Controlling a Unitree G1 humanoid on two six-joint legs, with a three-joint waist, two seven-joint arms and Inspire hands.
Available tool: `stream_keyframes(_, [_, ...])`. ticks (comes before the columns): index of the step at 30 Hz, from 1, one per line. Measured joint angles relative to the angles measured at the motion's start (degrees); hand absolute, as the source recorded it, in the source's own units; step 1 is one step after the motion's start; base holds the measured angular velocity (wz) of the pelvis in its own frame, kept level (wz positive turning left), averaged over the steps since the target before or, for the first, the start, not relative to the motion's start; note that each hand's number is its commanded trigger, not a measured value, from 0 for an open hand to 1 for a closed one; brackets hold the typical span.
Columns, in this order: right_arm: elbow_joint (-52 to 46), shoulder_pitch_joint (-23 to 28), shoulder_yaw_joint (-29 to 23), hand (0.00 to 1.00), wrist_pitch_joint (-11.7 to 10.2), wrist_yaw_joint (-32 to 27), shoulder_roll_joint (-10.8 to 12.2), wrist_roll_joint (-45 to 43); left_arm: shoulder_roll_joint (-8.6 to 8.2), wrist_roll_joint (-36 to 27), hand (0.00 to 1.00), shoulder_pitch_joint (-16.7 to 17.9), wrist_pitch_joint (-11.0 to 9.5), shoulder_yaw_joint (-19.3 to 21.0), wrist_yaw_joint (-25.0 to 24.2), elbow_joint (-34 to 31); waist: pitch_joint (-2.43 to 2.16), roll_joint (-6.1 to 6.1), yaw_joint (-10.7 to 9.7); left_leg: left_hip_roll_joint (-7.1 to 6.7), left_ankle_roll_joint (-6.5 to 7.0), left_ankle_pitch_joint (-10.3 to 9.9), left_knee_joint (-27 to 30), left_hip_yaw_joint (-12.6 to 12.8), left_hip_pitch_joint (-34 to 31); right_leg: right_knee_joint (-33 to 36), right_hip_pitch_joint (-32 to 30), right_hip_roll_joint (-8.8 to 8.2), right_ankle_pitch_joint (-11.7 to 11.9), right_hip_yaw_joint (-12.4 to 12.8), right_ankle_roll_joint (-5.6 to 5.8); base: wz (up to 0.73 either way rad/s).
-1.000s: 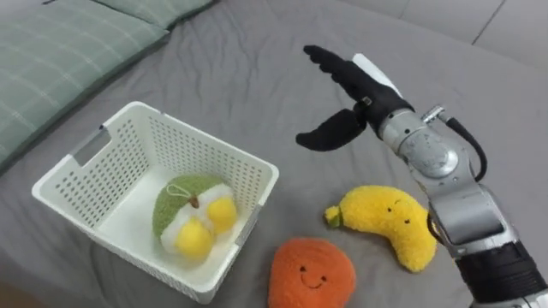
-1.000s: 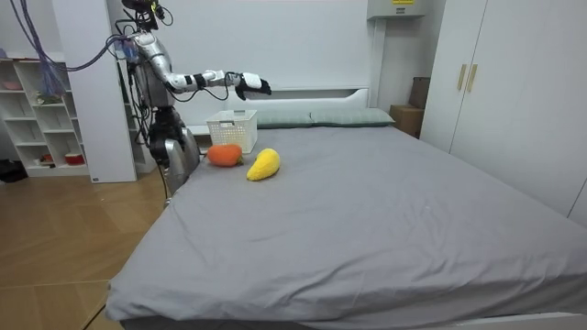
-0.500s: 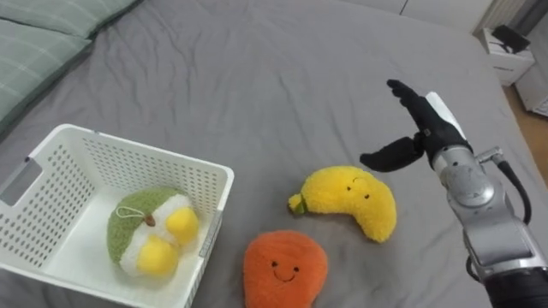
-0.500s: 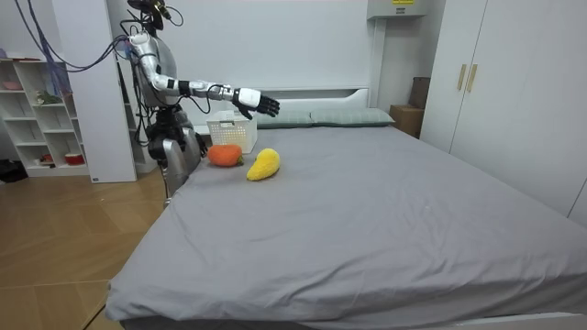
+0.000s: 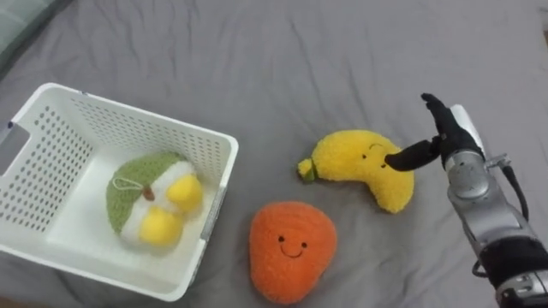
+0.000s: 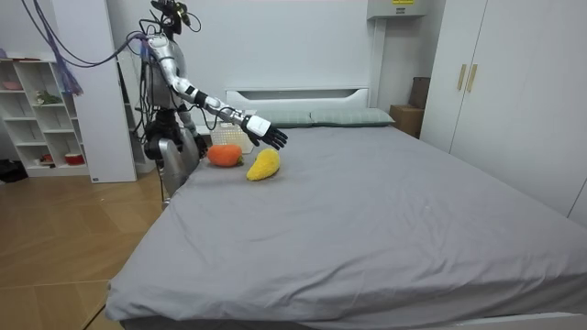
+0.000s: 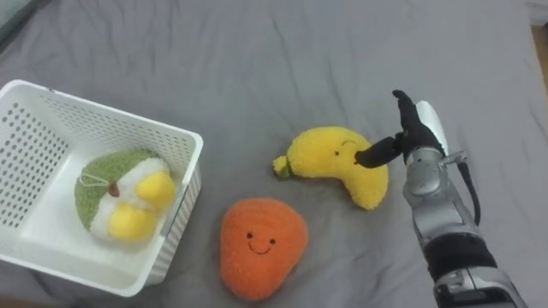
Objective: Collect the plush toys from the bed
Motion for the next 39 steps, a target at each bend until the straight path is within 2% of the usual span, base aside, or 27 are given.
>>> stream_keyframes(3, [1.69,-0.02,1.70,0.00,-0.73,-0.65,0.00,1.07,0.00,-1.72,0.00,-0.28,-0.44,-0.24,-0.10,0.28,-0.04,0.43,0.29,0.00,-0.06,0.07,0.04,-0.35,-1.32,-0.03,-1.13,0.00,-0.01,-0.33,0.00,0.09])
stream_keyframes(10, [8.57,-0.14,6.69,0.00,-1.46,-0.94,-0.03,1.29,0.06,-1.57,0.00,-1.16,-0.66,-0.72,-0.09,2.41,-0.08,0.61,2.46,-0.02,-0.06,0.08,-0.12,-0.73,-2.21,-0.12,-2.10,0.00,-0.02,-0.50,0.02,0.00])
stream_keyframes(12, [10.34,-0.17,6.79,0.00,-1.82,-0.99,-0.03,2.06,0.08,-1.57,0.00,-1.32,-0.74,-1.32,-0.09,2.69,-0.05,0.65,3.32,-0.04,-0.06,0.09,-0.13,-0.79,-2.20,-0.21,-2.08,0.00,-0.02,-0.50,0.02,0.00])
stream_keyframes(16, [13.25,-0.76,6.79,0.00,-3.24,-1.13,-0.03,2.87,0.09,-1.92,0.00,-1.31,-1.70,-1.67,-0.20,3.85,-0.02,0.95,3.52,-0.04,-0.06,0.09,-0.33,-1.42,-2.21,-0.23,-2.00,-0.06,-0.02,-0.82,0.02,0.05])
stream_keyframes(17, [13.80,-0.99,6.77,0.11,-3.28,-1.14,-0.03,3.04,0.09,-2.36,0.00,-1.31,-1.74,-1.67,-0.22,3.90,-0.01,0.95,3.52,-0.04,-0.06,0.09,-0.38,-1.50,-2.23,-0.25,-1.99,-0.06,-0.03,-1.10,0.02,0.07])
stream_keyframes(18, [14.51,-1.26,6.56,0.86,-3.29,-1.27,-0.03,3.17,0.09,-2.59,0.00,-1.31,-1.85,-1.66,-0.28,4.11,-0.01,0.97,3.48,-0.04,-0.06,0.09,-0.45,-1.84,-2.41,-0.26,-1.99,-0.11,-0.03,-1.97,0.03,0.11])
stream_keyframes(19, [15.58,-1.78,6.58,1.00,-3.27,-1.38,-0.03,3.17,0.08,-2.60,0.00,-1.31,-2.06,-1.68,-0.32,4.12,0.00,0.96,3.43,-0.03,-0.06,0.09,-0.45,-2.05,-2.63,-0.27,-2.06,-0.30,-0.04,-2.28,0.03,0.14])
stream_keyframes(25, [15.76,-1.82,6.94,1.00,-3.23,-2.00,-0.06,3.07,0.16,-2.75,0.00,-1.23,-2.10,-1.70,-0.31,4.25,0.03,0.80,3.49,-0.16,-0.11,0.12,0.05,-3.33,-3.24,-0.10,-1.98,-0.47,-0.04,-3.70,0.03,0.13])
stream_keyframes(32, [15.91,-0.20,8.34,1.00,-3.41,-2.71,-0.04,2.93,0.29,-2.69,0.00,-1.12,-3.87,-2.32,-0.21,4.38,0.11,0.64,3.42,-0.32,-0.11,0.12,0.66,-3.86,-2.94,-0.11,-1.10,-0.25,-0.04,-3.71,0.04,0.05])
stream_keyframes(39, [14.92,0.22,8.89,1.00,-3.39,-2.68,-0.04,2.45,0.65,-2.24,0.00,-0.58,-4.07,-2.56,-0.20,4.54,0.12,0.39,3.37,-0.36,-0.14,0.14,1.03,-3.34,-2.87,-0.12,-0.90,-0.27,-0.04,-3.49,0.04,-0.02])
